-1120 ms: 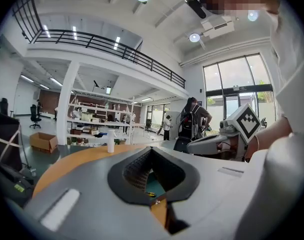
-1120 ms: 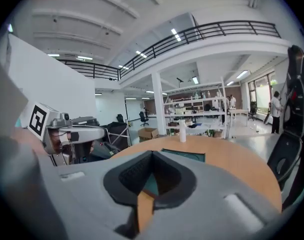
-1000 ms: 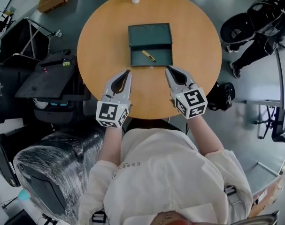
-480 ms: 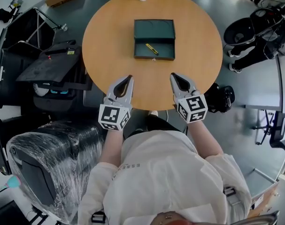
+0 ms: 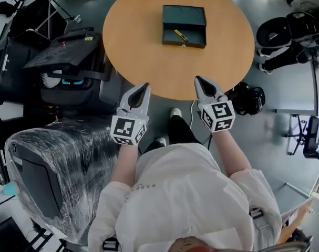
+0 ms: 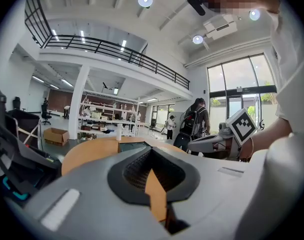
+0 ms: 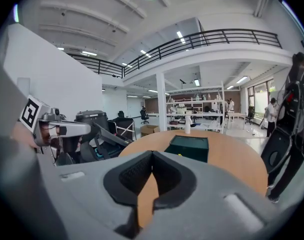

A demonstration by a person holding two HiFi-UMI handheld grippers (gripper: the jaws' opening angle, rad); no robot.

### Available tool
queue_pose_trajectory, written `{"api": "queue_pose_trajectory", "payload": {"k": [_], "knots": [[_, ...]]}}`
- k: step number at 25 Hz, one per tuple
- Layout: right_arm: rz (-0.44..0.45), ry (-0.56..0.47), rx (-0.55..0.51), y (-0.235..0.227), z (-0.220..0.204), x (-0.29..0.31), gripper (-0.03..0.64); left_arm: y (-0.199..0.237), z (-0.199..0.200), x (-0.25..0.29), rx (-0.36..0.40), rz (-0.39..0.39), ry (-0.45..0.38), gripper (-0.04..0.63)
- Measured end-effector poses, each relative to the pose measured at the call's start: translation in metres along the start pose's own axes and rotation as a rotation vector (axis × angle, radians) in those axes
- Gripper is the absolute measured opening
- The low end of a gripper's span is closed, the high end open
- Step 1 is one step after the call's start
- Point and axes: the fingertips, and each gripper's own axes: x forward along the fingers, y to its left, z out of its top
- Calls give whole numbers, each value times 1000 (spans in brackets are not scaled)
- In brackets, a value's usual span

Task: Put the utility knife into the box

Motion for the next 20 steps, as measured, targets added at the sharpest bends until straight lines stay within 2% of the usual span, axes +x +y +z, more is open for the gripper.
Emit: {"api": "queue_pose_trajectory", "payload": {"k": [5, 10, 14, 20], "knots": [[-20, -26, -43, 43, 1, -38, -6, -20, -6, -47, 26, -49, -15, 15], [-51, -26, -24, 78, -17, -77, -6, -52, -19, -78, 90, -113, 0, 15], [-71, -3, -14, 99, -36, -104, -6, -76, -29, -97, 75, -178, 15, 15], [-70, 9, -12, 118, -47, -121, -6, -83, -30, -115, 67, -184, 9, 15]]}}
